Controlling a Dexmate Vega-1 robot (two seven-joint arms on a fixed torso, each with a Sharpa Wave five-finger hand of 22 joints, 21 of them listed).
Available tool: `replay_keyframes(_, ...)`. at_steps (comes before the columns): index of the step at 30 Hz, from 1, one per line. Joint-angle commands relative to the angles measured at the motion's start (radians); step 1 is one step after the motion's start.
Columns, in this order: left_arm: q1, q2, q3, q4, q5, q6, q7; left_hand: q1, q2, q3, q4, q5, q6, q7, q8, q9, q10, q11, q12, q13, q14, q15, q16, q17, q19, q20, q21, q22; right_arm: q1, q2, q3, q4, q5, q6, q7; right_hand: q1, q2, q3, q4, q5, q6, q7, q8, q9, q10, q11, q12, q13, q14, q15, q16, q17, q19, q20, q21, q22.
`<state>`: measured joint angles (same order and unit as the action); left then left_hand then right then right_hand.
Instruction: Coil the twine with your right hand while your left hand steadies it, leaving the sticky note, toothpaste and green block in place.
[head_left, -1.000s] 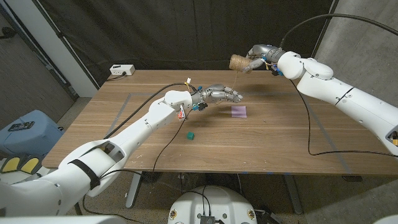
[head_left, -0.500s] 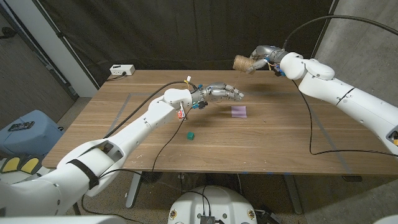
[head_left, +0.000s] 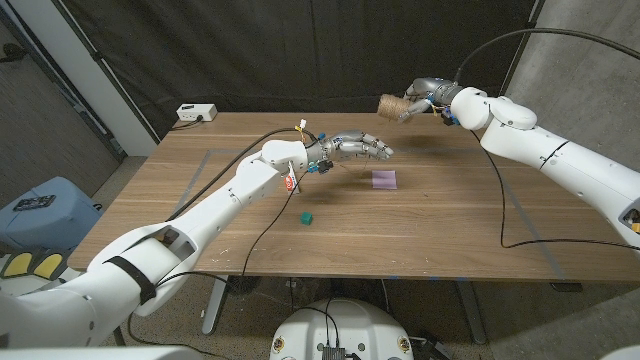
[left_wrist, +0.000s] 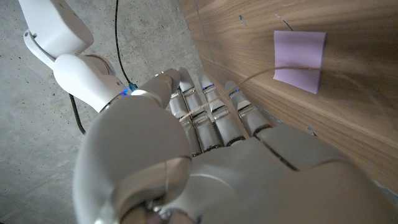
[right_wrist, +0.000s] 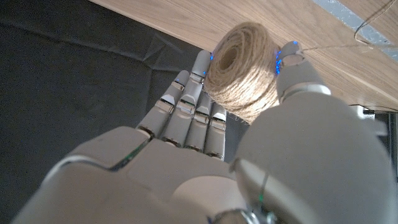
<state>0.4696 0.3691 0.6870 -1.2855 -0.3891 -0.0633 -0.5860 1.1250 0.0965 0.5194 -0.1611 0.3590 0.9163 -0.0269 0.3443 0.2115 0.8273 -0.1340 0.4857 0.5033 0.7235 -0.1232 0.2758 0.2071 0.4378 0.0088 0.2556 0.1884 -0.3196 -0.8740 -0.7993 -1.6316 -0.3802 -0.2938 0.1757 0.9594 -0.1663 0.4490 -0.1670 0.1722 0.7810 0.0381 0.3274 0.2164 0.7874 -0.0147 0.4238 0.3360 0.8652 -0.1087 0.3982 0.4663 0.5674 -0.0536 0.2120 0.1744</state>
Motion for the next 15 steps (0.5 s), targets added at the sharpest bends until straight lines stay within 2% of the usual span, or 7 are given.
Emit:
replay_keyframes(1, -0.011, 0.003, 0.001, -0.012, -0.002, -0.006, -0.017, -0.007, -0.001, -0.003, 0.001, 0.006, 0.012, -0.001, 0.005, 0.006, 0.008, -0.003, -0.004, 0.004, 0.011, 0.0, -0.006, 0.003, 0.011, 0.002, 0.007, 0.002, 0.006, -0.001, -0.018, 0.024, -0.014, 0.017, 0.021, 0.128, 0.138, -0.004, 0.005, 0.008, 0.188, -0.179, 0.004, 0.003, 0.157, -0.16, 0.004, 0.004, 0.007, -0.129, -0.005, 0.002, 0.012, -0.061, 0.0, 0.004)
replay_keyframes(15, -0.01, 0.013, -0.004, -0.051, -0.014, -0.013, -0.029, -0.007, 0.002, -0.004, -0.001, 0.007, 0.015, -0.001, 0.006, 0.006, 0.014, -0.001, -0.005, 0.009, 0.013, 0.0, -0.006, 0.005, 0.012, 0.002, 0.008, 0.002, 0.006, 0.007, -0.028, 0.056, -0.014, 0.03, 0.025, 0.132, 0.14, -0.008, 0.005, 0.009, 0.191, -0.179, 0.004, 0.004, 0.161, -0.157, 0.003, 0.004, 0.007, -0.13, -0.011, 0.004, 0.013, -0.064, 0.0, 0.004)
